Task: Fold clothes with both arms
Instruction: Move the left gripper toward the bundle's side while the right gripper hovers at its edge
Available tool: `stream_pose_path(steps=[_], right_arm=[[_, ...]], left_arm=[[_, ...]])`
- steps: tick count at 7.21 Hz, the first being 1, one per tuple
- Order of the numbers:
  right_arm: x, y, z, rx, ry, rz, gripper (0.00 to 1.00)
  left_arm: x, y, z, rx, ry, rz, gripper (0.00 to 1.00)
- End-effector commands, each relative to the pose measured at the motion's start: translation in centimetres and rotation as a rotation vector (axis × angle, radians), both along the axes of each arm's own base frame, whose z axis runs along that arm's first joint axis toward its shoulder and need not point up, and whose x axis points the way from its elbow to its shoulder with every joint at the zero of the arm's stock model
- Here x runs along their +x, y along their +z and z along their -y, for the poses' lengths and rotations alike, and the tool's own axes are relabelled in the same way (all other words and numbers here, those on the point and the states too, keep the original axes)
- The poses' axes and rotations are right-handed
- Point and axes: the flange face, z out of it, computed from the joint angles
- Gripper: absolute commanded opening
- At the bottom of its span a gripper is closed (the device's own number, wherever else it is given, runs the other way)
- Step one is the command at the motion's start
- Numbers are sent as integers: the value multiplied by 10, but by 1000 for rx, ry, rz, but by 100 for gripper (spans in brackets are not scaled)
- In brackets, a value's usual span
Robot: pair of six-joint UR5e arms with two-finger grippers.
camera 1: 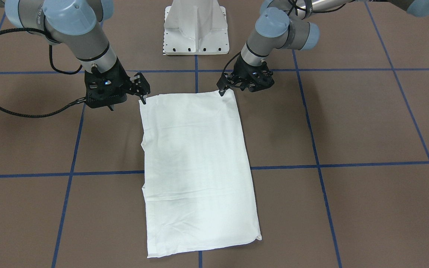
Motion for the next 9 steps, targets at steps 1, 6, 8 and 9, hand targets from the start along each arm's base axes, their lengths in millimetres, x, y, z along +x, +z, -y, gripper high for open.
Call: stream_pose_path(steps=[1,6,8,9], right_arm=[[0,2,0,-2,-1,-3,100],[1,5,1,-8,0,-6,100],[3,5,2,-8,3,-6,100],[3,5,2,-8,3,-6,100]], left_arm=[[4,1,1,-1,0,4,89],[9,-15,4,11,0,-18,59],[11,-14,7,19,-16,-10,58],[9,-10,12,18,-27,-3,57]])
